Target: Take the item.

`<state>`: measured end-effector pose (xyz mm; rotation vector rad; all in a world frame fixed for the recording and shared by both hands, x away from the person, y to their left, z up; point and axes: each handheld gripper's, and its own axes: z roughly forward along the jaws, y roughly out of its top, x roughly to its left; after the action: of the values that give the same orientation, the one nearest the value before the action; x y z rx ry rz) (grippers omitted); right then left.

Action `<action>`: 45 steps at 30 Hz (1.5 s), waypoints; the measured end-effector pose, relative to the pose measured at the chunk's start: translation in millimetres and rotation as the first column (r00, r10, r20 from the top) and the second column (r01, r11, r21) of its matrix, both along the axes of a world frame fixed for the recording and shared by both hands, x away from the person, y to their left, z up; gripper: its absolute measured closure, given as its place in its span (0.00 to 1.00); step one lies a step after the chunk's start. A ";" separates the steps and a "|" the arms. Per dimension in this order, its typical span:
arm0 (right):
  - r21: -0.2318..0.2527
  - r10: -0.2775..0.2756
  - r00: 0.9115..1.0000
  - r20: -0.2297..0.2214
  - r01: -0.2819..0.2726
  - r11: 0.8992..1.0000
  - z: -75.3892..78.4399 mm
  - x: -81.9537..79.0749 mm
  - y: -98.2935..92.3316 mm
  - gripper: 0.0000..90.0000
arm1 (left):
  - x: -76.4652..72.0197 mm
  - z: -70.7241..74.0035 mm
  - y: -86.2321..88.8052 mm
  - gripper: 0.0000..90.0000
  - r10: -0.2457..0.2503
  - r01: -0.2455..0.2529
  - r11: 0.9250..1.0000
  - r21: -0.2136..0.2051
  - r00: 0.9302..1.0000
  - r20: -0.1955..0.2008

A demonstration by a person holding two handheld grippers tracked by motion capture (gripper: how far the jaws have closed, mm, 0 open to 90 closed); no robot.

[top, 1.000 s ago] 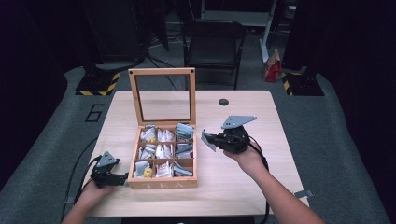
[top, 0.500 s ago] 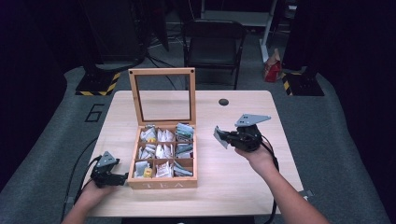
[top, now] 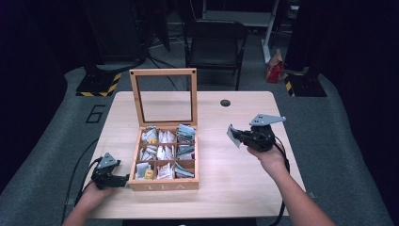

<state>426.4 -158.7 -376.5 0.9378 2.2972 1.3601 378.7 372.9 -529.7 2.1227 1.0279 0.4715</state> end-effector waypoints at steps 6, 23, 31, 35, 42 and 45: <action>-0.008 -0.038 0.999 0.005 0.038 0.999 -3.4 1.2 -11.0 1.00 | 0.0 -0.1 -0.1 0.16 0.001 -0.001 1.000 0.000 1.000 0.001; -0.035 -0.105 0.994 0.002 0.105 0.994 -19.0 3.9 -28.5 1.00 | 0.0 0.0 0.0 0.16 0.001 -0.001 1.000 0.000 1.000 0.001; -0.053 -0.125 0.992 -0.003 0.124 0.991 -29.0 4.4 -32.1 1.00 | -0.6 -0.6 -0.8 0.16 0.007 -0.007 1.000 -0.012 1.000 -0.005; -0.065 -0.132 0.991 -0.007 0.132 0.989 -36.1 4.4 -33.0 1.00 | 0.0 -0.2 -0.2 0.16 0.002 -0.002 1.000 -0.001 1.000 0.003; -0.071 -0.149 0.989 -0.020 0.148 0.987 -47.7 4.2 -35.3 1.00 | 0.0 0.0 0.0 0.16 0.000 0.000 1.000 0.000 1.000 0.000; -0.085 -0.151 0.988 -0.019 0.149 0.985 -53.0 3.8 -35.6 1.00 | 0.0 -0.1 -0.1 0.16 0.001 -0.001 1.000 -0.001 1.000 0.001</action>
<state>430.2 -194.3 -429.5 1.0823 2.2327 1.1879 378.7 372.8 -529.8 2.1211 1.0286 0.4726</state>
